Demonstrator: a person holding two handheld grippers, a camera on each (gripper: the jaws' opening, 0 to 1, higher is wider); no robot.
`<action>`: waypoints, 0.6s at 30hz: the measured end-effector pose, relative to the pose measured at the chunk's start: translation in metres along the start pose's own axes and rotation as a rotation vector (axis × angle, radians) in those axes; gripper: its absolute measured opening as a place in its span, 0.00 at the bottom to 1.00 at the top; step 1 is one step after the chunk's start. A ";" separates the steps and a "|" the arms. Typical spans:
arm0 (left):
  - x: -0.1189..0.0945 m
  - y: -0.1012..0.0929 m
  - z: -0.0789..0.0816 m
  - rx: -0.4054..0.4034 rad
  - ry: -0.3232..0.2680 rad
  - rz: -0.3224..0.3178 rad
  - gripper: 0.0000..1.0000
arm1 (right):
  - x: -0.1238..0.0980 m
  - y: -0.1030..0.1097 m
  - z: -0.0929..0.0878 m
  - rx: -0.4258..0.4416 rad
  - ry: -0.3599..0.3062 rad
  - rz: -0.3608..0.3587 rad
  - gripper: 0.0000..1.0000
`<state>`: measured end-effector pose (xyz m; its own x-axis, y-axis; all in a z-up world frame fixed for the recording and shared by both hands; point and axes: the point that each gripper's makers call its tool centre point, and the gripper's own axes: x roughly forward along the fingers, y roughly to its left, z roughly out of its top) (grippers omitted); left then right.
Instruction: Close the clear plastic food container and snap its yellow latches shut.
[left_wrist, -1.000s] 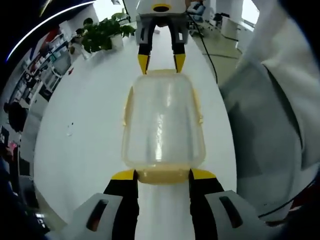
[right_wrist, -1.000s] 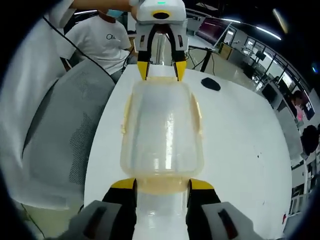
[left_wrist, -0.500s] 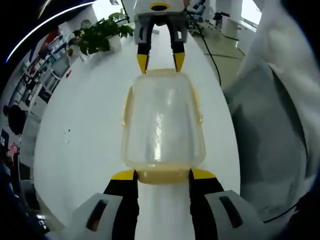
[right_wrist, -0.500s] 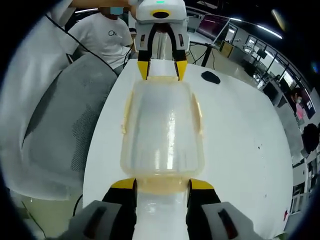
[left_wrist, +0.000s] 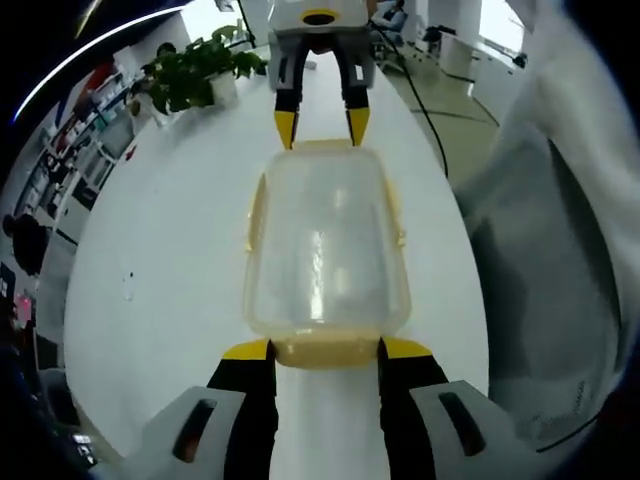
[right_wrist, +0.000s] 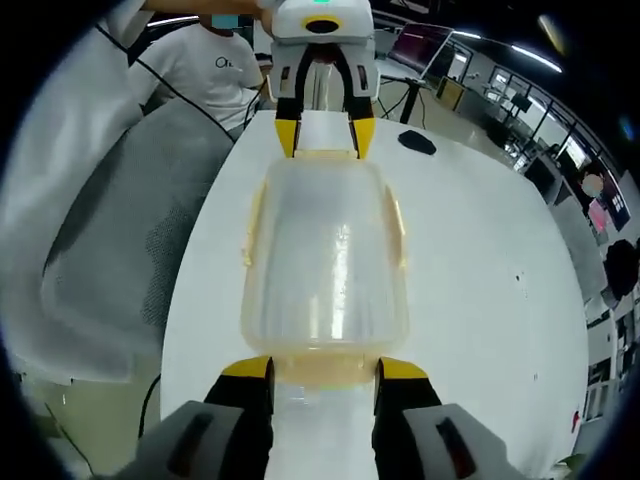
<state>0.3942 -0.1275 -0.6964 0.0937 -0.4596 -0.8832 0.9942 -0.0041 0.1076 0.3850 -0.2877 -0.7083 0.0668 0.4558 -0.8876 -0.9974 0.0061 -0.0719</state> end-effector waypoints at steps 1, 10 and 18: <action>0.002 0.000 0.001 0.000 0.001 -0.002 0.37 | 0.000 -0.001 -0.002 0.000 0.001 -0.001 0.37; 0.019 0.005 0.013 0.003 -0.015 -0.010 0.37 | 0.001 -0.004 -0.023 0.023 0.014 0.005 0.37; 0.036 0.003 0.016 -0.006 -0.013 -0.029 0.37 | 0.004 -0.002 -0.037 0.028 0.035 0.015 0.37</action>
<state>0.3994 -0.1586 -0.7203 0.0639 -0.4709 -0.8799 0.9968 -0.0128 0.0792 0.3881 -0.3188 -0.7284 0.0526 0.4242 -0.9040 -0.9986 0.0251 -0.0463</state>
